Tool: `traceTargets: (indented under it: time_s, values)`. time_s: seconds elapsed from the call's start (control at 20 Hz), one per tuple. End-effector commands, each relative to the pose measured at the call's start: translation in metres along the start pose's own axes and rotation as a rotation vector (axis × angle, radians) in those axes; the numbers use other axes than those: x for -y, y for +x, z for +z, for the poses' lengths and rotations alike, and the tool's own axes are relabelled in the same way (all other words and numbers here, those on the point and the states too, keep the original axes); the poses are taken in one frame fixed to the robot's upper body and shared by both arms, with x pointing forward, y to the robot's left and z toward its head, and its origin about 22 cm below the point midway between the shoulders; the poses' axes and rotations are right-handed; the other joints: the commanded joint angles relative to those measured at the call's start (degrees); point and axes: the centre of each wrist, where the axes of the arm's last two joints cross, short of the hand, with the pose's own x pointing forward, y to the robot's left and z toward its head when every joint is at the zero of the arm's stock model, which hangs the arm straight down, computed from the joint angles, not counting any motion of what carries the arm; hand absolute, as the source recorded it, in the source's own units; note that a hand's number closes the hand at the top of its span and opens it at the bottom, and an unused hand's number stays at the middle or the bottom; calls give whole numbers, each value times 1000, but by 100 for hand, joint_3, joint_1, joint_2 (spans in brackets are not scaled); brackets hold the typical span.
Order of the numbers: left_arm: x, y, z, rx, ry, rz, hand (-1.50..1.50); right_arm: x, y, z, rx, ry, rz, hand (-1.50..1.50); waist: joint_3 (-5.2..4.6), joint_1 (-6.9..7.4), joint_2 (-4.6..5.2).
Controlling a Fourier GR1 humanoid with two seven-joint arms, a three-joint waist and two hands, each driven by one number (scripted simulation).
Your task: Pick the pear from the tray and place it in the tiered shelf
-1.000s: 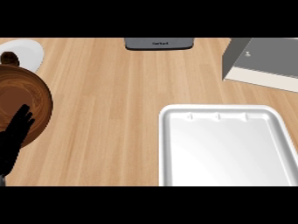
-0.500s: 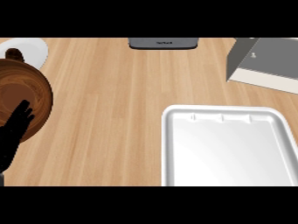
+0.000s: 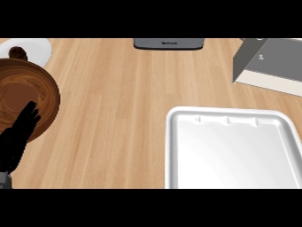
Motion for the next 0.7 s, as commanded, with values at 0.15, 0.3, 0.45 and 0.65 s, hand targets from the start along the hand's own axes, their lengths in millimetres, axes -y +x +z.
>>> traceTargets:
  time_s: [0.15, 0.3, 0.45, 0.65]
  values:
    - [-10, 9, -9, 7, -12, 5, 0, 8, 11, -36, -43, -36, 71, 150, -4, 68, 17]
    - [-9, 20, -13, -17, -12, 5, 0, -18, -17, -54, -60, -40, 106, 150, 2, 52, 21]
    - [-7, 14, -7, -4, -18, 2, 0, -22, -17, -68, -61, -52, 130, 150, 1, 59, 14]
    - [3, 6, -2, 1, -2, -2, 0, -37, -37, -83, -66, -50, 115, 150, 3, 31, 9]
